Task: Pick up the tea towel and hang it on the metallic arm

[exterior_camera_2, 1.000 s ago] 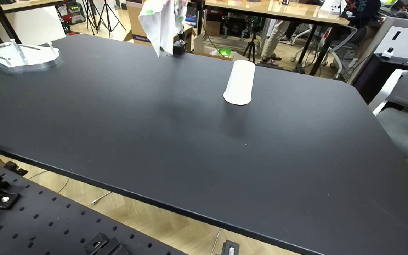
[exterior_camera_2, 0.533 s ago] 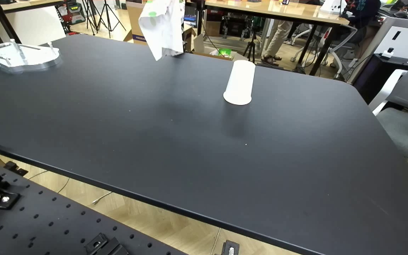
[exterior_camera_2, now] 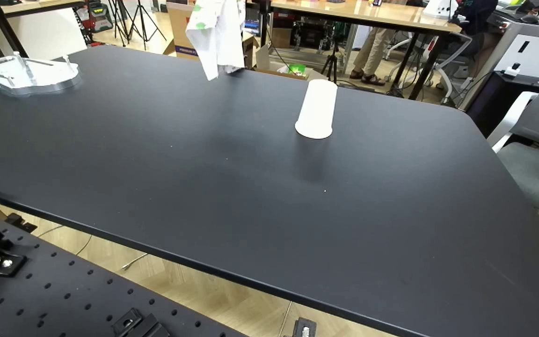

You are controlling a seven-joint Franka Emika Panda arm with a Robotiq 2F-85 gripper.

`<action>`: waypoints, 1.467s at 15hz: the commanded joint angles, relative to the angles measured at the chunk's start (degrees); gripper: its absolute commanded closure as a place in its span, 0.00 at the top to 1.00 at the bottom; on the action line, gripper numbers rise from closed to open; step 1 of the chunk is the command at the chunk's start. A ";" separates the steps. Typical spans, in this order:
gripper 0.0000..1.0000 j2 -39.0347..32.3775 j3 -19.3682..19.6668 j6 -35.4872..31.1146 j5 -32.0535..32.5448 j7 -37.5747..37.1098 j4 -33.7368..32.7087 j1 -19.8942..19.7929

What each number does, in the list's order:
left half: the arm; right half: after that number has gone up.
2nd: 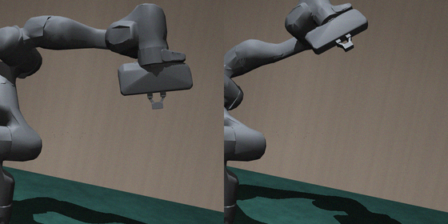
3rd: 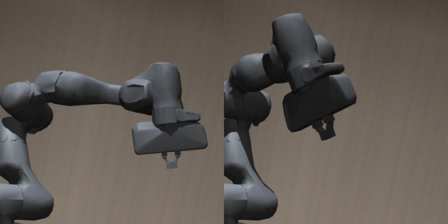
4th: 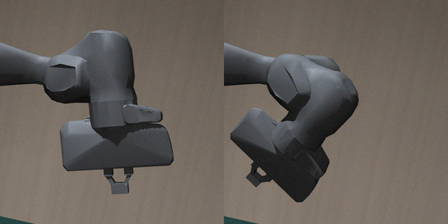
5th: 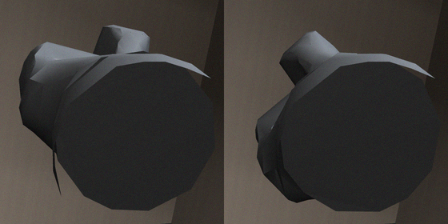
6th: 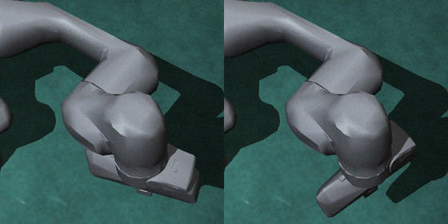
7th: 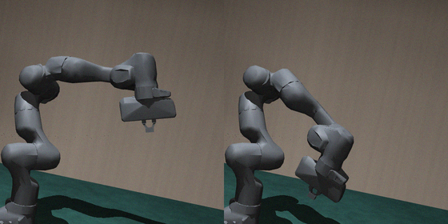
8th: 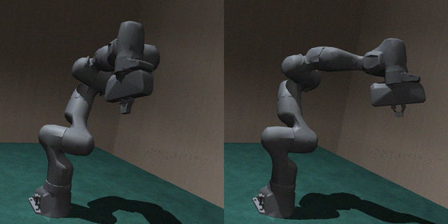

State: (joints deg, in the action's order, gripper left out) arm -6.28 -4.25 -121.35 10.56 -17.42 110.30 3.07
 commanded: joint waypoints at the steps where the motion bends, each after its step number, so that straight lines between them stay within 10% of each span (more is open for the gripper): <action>1: 0.60 0.18 1.00 1.50 -1.62 1.18 -1.38 0.18; 7: 0.98 1.15 2.00 1.22 -1.77 1.46 -0.64 -0.18; 22: 1.00 2.02 2.47 0.18 -0.94 1.20 0.11 -0.15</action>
State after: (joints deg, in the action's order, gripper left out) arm -4.25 -1.89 -121.34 9.66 -16.27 110.54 2.82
